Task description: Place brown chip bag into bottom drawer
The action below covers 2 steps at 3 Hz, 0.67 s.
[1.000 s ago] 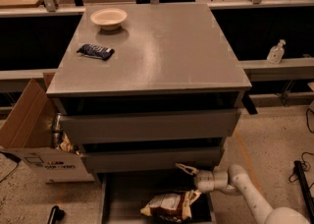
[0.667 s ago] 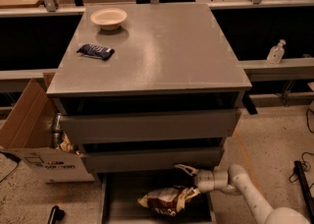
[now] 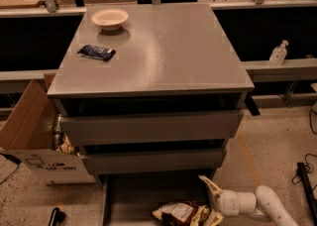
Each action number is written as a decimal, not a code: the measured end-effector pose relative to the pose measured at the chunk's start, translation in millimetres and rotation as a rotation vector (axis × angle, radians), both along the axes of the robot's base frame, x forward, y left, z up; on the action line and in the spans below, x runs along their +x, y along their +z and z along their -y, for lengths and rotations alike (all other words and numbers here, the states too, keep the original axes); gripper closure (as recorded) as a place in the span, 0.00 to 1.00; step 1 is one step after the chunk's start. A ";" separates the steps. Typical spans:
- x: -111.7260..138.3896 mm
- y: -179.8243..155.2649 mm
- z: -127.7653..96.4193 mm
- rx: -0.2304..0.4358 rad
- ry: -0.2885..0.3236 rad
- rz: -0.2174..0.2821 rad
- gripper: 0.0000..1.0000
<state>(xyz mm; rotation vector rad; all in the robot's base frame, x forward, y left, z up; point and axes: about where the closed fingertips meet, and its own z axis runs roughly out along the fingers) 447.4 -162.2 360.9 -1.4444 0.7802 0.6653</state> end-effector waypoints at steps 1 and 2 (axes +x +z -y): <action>-40.9 19.5 44.4 -0.007 -0.068 0.088 0.00; -40.9 19.5 44.4 -0.007 -0.068 0.088 0.00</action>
Offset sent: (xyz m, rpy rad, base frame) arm -0.0560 -0.0691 0.0312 -0.0180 -0.1301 -0.1062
